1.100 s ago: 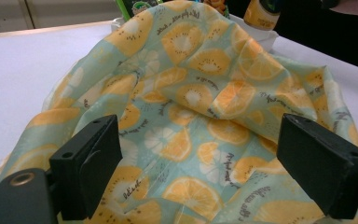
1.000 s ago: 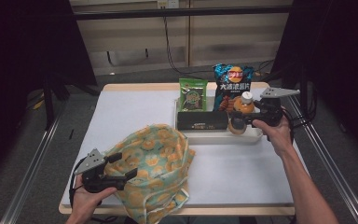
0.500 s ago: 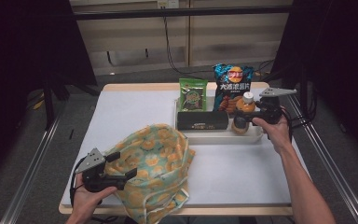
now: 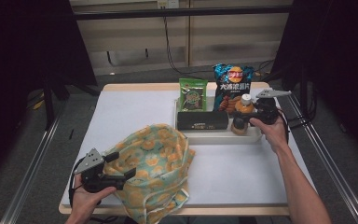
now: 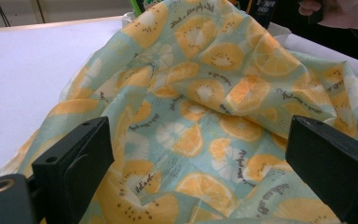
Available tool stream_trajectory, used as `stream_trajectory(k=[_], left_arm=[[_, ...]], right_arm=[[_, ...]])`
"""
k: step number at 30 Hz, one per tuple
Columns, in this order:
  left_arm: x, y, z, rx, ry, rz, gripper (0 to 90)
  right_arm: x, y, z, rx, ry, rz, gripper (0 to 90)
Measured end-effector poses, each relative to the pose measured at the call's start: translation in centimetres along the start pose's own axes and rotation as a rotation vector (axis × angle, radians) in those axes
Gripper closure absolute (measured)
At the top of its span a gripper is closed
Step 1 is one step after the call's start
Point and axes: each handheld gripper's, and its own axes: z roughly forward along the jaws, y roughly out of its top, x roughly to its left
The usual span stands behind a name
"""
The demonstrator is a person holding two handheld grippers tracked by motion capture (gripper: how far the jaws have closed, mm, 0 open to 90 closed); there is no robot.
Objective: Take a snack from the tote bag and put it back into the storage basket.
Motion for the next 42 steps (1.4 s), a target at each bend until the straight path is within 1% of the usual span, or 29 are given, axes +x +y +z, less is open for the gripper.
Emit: stream_trajectory(k=[3, 5, 8, 9, 11, 12, 14, 16, 18, 19, 20, 21, 22, 23, 24, 25, 26, 28, 29, 32, 34, 36, 37, 38, 40, 41, 42], left_arm=[[-0.1, 0.0, 0.0, 0.003, 0.003, 0.001, 7.1], [-0.2, 0.0, 0.1, 0.004, 0.002, -0.001, 7.2], [-0.3, 0.0, 0.0, 0.008, 0.008, 0.003, 7.1], [-0.2, 0.0, 0.1, 0.004, -0.001, 0.004, 7.1], [-0.2, 0.0, 0.0, 0.007, 0.006, 0.011, 7.1], [-0.2, 0.0, -0.1, 0.004, 0.004, 0.002, 7.2], [-0.1, 0.0, -0.2, 0.0, 0.006, 0.0, 7.1], [-0.2, -0.1, -0.3, 0.001, 0.018, -0.002, 7.2], [-0.2, -0.1, -0.3, -0.003, 0.008, -0.003, 7.1], [-0.2, -0.1, -0.3, -0.006, 0.004, -0.003, 7.1], [-0.2, -0.1, -0.3, 0.0, 0.015, 0.001, 7.1], [-0.2, -0.1, -0.3, 0.0, 0.013, 0.003, 7.2], [-0.2, -0.1, -0.4, 0.001, 0.017, 0.004, 7.1], [-0.2, -0.1, -0.4, 0.0, 0.014, 0.003, 7.2], [-0.2, -0.1, -0.4, -0.002, 0.009, 0.004, 7.1], [-0.1, -0.1, -0.4, -0.006, 0.011, 0.006, 7.2], [0.0, 0.0, -0.4, -0.01, 0.012, 0.003, 7.2], [0.0, 0.0, -0.5, -0.014, 0.011, 0.008, 7.2], [-0.1, 0.0, -0.5, -0.008, 0.022, 0.01, 7.2], [-0.1, -0.1, -0.6, -0.012, 0.007, 0.01, 7.2], [-0.2, -0.2, -0.6, -0.007, 0.017, 0.01, 7.2], [-0.1, -0.2, -0.7, -0.01, 0.017, 0.012, 7.1], [-0.1, -0.2, -0.7, -0.01, 0.017, 0.01, 7.1], [-0.1, -0.2, -0.7, -0.008, 0.014, 0.012, 7.2], [-0.1, -0.2, -0.7, -0.003, 0.026, 0.012, 7.2], [0.0, -0.2, -0.7, -0.008, 0.014, 0.012, 7.2], [0.0, -0.2, -0.7, -0.006, 0.017, 0.014, 7.2]], right_arm=[[-0.2, -0.2, 0.1, -0.01, 0.007, 0.008, 29.7], [-0.2, -0.3, 0.1, -0.002, 0.009, -0.007, 29.6], [-0.1, -0.3, 0.1, 0.005, 0.007, -0.015, 29.3], [0.0, -0.3, 0.1, 0.01, 0.002, -0.012, 29.3], [0.1, -0.2, 0.0, 0.023, -0.003, -0.008, 28.8], [0.1, -0.2, 0.0, 0.032, -0.006, -0.002, 26.4], [0.2, -0.3, 0.1, 0.039, -0.024, 0.007, 19.6], [0.3, -0.5, 0.2, 0.039, -0.046, 0.016, 16.9], [0.6, -0.7, 0.1, 0.041, -0.065, 0.026, 14.5], [0.7, -0.8, 0.0, 0.034, -0.084, 0.027, 14.3], [0.9, -0.9, -0.2, 0.02, -0.101, 0.037, 14.3], [1.0, -1.0, -0.3, 0.011, -0.114, 0.055, 14.0], [1.2, -1.1, -0.5, -0.005, -0.12, 0.061, 14.2], [1.4, -1.2, -0.7, -0.014, -0.138, 0.058, 14.4], [1.7, -1.3, -0.8, -0.013, -0.151, 0.065, 14.4], [1.8, -1.3, -0.9, -0.006, -0.15, 0.067, 14.0], [2.0, -1.4, -1.0, -0.009, -0.16, 0.069, 13.6], [2.5, -1.6, -1.1, -0.031, -0.187, 0.08, 12.6], [2.6, -1.7, -1.0, -0.031, -0.204, 0.079, 11.2], [3.1, -1.8, -0.9, -0.043, -0.24, 0.105, 11.8], [3.4, -1.7, -0.8, -0.053, -0.257, 0.11, 11.8], [3.8, -1.6, -0.7, -0.062, -0.27, 0.116, 11.8], [4.0, -1.6, -0.6, -0.063, -0.287, 0.116, 11.8], [4.1, -1.5, -0.5, -0.068, -0.292, 0.116, 11.8], [4.4, -1.5, -0.3, -0.071, -0.323, 0.125, 12.3], [4.5, -1.6, -0.2, -0.073, -0.328, 0.124, 12.9], [4.5, -1.6, -0.1, -0.075, -0.344, 0.125, 13.1]])
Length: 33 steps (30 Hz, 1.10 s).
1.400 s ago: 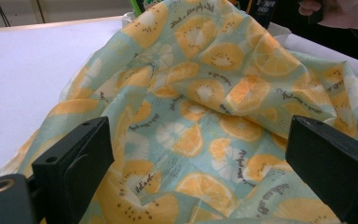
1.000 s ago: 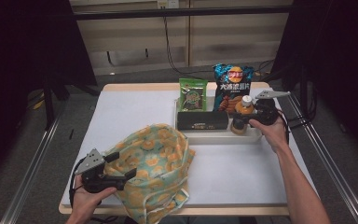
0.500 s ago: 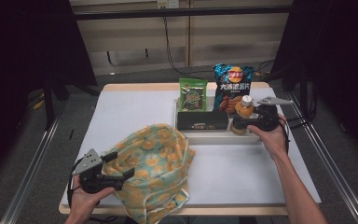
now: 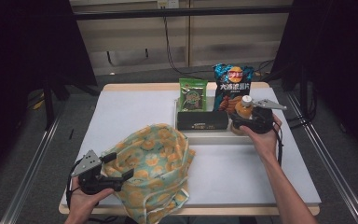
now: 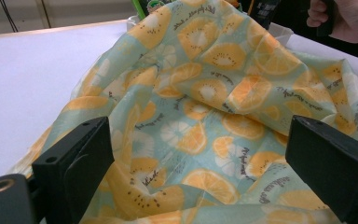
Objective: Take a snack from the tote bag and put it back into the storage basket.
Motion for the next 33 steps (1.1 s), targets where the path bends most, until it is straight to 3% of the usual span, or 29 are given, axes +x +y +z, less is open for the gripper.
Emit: stream_trajectory(k=[4, 8, 15, 20, 27, 33], left_arm=[[0.0, 0.0, 0.0, 0.002, 0.009, -0.001, 7.2], [0.0, 0.0, -0.1, -0.004, 0.008, -0.008, 7.2], [0.1, 0.0, -0.2, -0.002, 0.016, -0.007, 7.3], [0.2, 0.0, -0.2, -0.008, 0.002, -0.011, 7.6], [0.2, 0.0, -0.2, -0.007, 0.009, -0.013, 7.7], [0.2, -0.1, -0.2, -0.004, 0.013, -0.017, 7.7]], right_arm=[[0.4, -0.2, 0.4, -0.009, -0.033, 0.015, 14.8], [1.1, -0.5, 0.9, -0.001, -0.096, 0.005, 17.5], [1.9, -0.3, 1.1, -0.021, -0.142, 0.031, 21.2], [2.0, -0.2, 1.0, -0.013, -0.192, 0.05, 31.5], [1.5, 0.0, 0.8, 0.001, -0.159, 0.064, 32.4], [0.4, 0.3, 0.4, -0.019, -0.071, 0.078, 32.5]])
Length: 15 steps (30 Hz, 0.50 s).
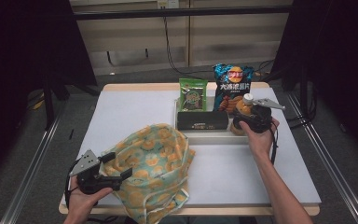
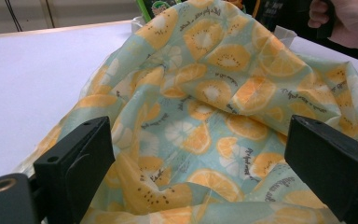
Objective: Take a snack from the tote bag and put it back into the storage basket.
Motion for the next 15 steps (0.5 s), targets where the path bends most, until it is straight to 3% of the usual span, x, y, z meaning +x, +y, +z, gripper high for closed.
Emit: stream_trajectory(k=[7, 15], left_arm=[[0.0, 0.0, 0.0, 0.002, 0.003, 0.007, 7.7], [0.2, 0.0, 0.2, 0.006, 0.009, -0.007, 7.7]], right_arm=[[-1.9, 1.0, -0.5, -0.036, 0.15, -0.015, 32.5], [-3.8, 1.6, -0.4, -0.059, 0.281, -0.027, 32.6]])
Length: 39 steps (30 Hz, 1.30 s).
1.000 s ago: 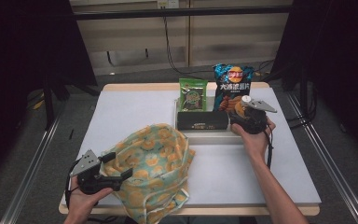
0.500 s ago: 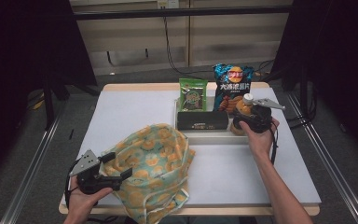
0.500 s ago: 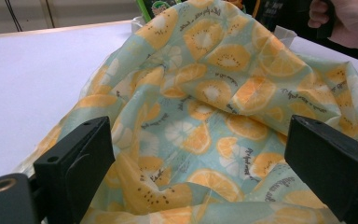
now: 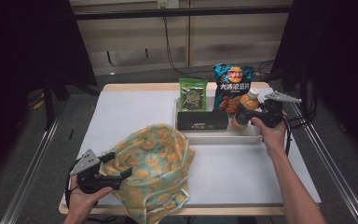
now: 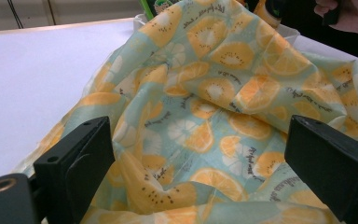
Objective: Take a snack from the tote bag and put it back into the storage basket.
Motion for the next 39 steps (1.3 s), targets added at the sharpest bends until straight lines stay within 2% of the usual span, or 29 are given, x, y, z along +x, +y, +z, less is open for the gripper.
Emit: stream_trajectory(k=[2, 4, 11, 12, 22, 24, 33, 36, 39], left_arm=[[0.1, 0.0, 0.1, -0.003, -0.009, 0.004, 7.7], [0.1, 0.0, 0.1, -0.001, -0.006, 0.005, 7.7], [0.0, 0.0, 0.1, 0.011, 0.002, 0.004, 7.7], [0.0, -0.1, 0.1, 0.008, -0.008, 0.006, 7.7], [-0.1, -0.3, 0.3, 0.022, -0.009, 0.009, 7.7], [-0.2, -0.3, 0.3, 0.025, -0.008, 0.016, 7.7], [-0.2, -0.4, 0.0, 0.022, 0.01, 0.007, 7.7], [-0.3, -0.4, -0.1, 0.02, 0.007, 0.009, 7.7], [-0.3, -0.4, -0.1, 0.018, 0.005, 0.012, 7.7]], right_arm=[[-0.2, 0.1, 0.0, -0.005, 0.018, -0.007, 32.7], [-0.3, 0.1, 0.1, 0.006, 0.042, -0.037, 32.7], [-0.6, 0.4, 0.9, 0.055, 0.126, -0.096, 32.8], [-0.6, 0.4, 1.0, 0.058, 0.134, -0.109, 32.8], [-1.8, 0.5, 1.6, 0.111, 0.192, -0.154, 32.7], [-2.1, 0.4, 1.7, 0.106, 0.211, -0.154, 32.7], [-2.7, 0.0, 1.8, 0.127, 0.208, -0.163, 32.6], [-2.5, -0.4, 2.1, 0.165, 0.214, -0.178, 32.5], [-2.3, -0.5, 2.2, 0.164, 0.211, -0.191, 32.5]])
